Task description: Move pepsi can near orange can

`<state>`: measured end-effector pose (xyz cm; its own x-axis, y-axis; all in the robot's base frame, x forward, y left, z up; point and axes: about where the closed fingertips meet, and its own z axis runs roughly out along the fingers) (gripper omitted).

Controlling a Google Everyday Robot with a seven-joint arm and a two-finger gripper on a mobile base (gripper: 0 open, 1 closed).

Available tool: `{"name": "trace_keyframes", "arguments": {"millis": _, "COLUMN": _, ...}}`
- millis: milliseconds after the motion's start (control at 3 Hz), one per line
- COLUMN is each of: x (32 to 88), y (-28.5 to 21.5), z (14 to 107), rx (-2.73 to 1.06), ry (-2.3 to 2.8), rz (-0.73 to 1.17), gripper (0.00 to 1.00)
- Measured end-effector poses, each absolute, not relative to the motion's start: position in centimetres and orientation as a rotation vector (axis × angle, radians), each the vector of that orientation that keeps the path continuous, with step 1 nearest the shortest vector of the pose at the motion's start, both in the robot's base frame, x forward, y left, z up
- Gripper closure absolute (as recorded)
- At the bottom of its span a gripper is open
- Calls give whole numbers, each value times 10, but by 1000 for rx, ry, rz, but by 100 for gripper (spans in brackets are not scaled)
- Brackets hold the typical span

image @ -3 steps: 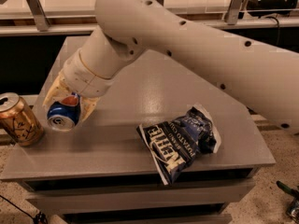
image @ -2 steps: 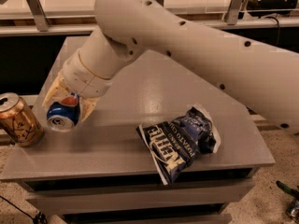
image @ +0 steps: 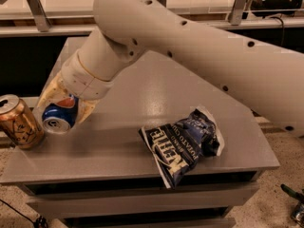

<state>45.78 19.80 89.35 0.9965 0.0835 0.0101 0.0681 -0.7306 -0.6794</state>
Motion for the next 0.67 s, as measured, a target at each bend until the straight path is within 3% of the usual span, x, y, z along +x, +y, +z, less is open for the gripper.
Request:
{"name": "trace_keyframes", "arguments": {"millis": 333, "x": 456, "y": 199, "z": 894, "rx": -2393, "ry": -109, "rz": 27, "gripper": 5}}
{"name": "trace_keyframes", "arguments": {"millis": 667, "x": 455, "y": 200, "z": 894, "rx": -2394, "ry": -112, "rz": 27, "gripper": 0}}
